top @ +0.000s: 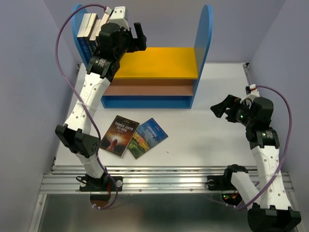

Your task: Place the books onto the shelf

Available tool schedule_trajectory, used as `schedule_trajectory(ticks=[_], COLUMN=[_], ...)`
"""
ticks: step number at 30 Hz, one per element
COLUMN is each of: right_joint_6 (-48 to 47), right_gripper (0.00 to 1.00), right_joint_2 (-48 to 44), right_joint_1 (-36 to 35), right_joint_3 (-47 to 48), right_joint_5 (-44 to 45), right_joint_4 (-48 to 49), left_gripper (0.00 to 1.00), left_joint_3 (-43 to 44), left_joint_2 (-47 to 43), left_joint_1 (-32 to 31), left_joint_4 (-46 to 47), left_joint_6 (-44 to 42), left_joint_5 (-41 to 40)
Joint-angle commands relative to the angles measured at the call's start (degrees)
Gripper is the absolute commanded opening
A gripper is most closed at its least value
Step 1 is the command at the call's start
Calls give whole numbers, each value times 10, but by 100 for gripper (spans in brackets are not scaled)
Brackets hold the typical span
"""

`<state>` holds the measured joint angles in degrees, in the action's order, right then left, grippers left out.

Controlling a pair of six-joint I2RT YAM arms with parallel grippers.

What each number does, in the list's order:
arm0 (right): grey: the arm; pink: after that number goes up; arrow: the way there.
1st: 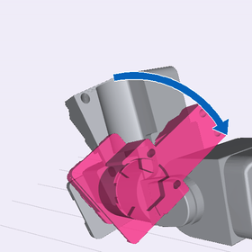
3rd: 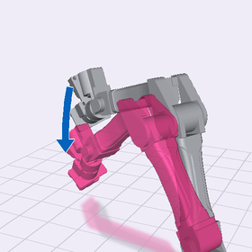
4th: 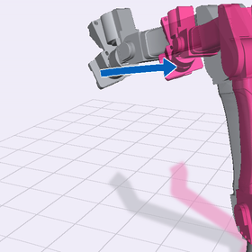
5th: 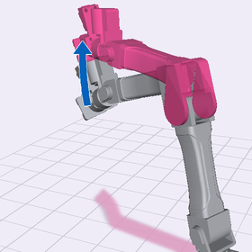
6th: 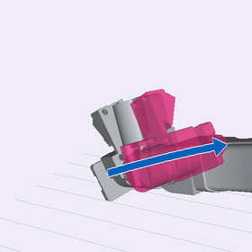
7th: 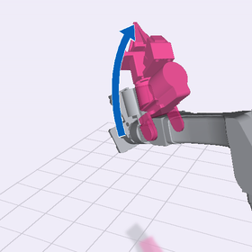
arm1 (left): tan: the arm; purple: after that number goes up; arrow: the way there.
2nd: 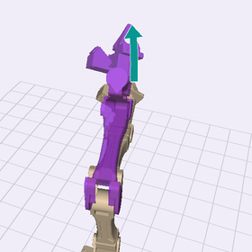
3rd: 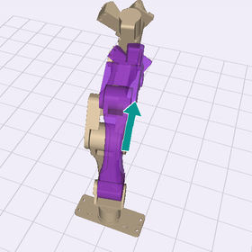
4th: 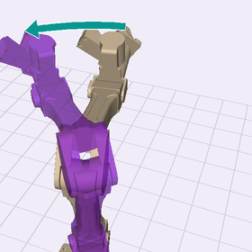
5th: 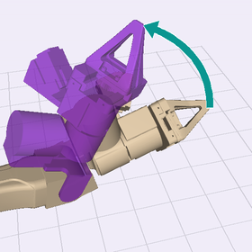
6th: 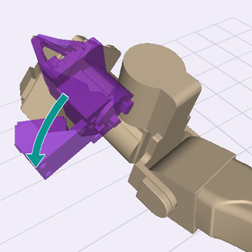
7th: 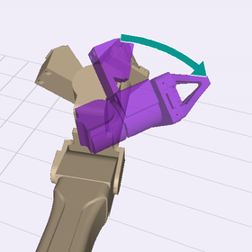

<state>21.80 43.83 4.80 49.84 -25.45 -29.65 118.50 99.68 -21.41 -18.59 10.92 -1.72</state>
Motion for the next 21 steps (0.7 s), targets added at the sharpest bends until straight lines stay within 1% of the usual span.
schedule_trajectory(ticks=[1,5,7,8,9,10,11,12,13,16,17,18,19,20,21], right_joint_6=[-11,-13,-15,-15,-16,-16,-16,-16,-16,-13,-12,-12,-11,-11,-11], right_gripper=[100,100,100,100,100,100,100,100,100,100,100,100,100,100,100], right_joint_2=[-12,-15,-14,-15,-15,-16,-18,-21,-23,-30,-31,-33,-35,-36,-38], right_joint_1=[-3,-3,-3,-3,-3,-3,-3,-3,-3,-3,-3,-3,-3,-3,-3], right_joint_3=[17,18,19,19,18,17,16,15,13,9,7,5,3,2,-2], right_joint_5=[-7,-8,-13,-16,-19,-22,-23,-24,-25,-29,-35,-37,-42,-44,-47], right_joint_4=[4,2,2,2,2,4,3,5,4,6,7,6,6,6,9], left_gripper=[99,99,99,99,99,99,99,99,99,99,99,99,99,99,99], left_joint_3=[-5,-1,-8,-17,-23,-32,-41,-68,-85,-181,-213,-279,-316,-385,-419], left_joint_2=[-46,-49,-58,-62,-69,-84,-93,-119,-134,-184,-225,-248,-293,-315,-360], left_joint_1=[-2,-2,-4,-6,-7,-13,-17,-23,-35,-54,-63,-82,-92,-111,-120], left_joint_4=[44,36,35,35,35,35,36,40,43,61,85,99,128,142,156], left_joint_6=[-9,-3,-6,-14,-21,-27,-30,-36,-37,-26,-18,-7,10,21,36], left_joint_5=[28,43,91,129,130,163,173,190,196,204,198,189,176,172,174])
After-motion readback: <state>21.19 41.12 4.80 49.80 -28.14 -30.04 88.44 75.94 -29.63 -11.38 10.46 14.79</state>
